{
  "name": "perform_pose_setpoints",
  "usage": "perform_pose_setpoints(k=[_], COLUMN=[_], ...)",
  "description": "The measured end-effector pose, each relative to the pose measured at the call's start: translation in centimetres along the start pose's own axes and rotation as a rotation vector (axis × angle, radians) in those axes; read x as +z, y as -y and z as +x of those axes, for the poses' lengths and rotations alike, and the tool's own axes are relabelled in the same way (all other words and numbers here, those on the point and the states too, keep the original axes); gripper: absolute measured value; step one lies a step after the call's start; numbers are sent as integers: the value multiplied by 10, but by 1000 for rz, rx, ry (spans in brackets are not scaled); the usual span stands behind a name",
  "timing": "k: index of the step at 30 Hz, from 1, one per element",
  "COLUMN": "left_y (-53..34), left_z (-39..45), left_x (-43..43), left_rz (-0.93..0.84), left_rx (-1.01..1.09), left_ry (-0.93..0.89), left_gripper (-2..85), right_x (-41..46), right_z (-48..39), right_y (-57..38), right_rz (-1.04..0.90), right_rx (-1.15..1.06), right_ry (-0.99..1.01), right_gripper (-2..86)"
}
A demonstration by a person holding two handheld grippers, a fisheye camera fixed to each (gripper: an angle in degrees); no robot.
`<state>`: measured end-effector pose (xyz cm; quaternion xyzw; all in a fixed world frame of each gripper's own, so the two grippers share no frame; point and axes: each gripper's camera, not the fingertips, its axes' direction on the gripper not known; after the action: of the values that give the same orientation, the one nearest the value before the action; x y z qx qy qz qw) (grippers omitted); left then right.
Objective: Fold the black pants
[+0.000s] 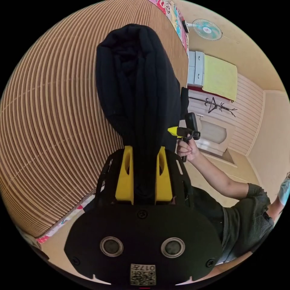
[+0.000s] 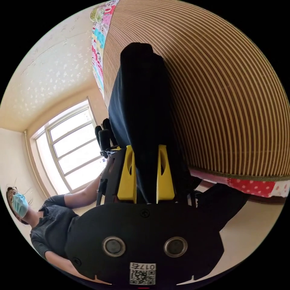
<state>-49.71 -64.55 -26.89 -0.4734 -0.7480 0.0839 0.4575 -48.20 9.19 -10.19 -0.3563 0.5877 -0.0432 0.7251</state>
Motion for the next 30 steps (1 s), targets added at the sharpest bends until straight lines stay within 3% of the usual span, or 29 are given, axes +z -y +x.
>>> perform_pose_setpoints(k=[9,14,23,30], left_y=[-9,57,249,357], left_z=[124,217,401,470], left_x=[85,187,425,589], left_rz=[-106,-98,-43,15], left_rx=[109,175,299,251], left_ry=[-8,-26,-119,-4], left_gripper=[108,108,110,124], right_x=[-124,-278,-538,-617], right_z=[-8,-23,-34,12], right_y=[-115,-150,-173,-160], right_rz=[134,207,331,368], right_rx=[-19,-129,-302,-256], right_ry=[98,-41,-390,-606], right_gripper=[99,97,96,100])
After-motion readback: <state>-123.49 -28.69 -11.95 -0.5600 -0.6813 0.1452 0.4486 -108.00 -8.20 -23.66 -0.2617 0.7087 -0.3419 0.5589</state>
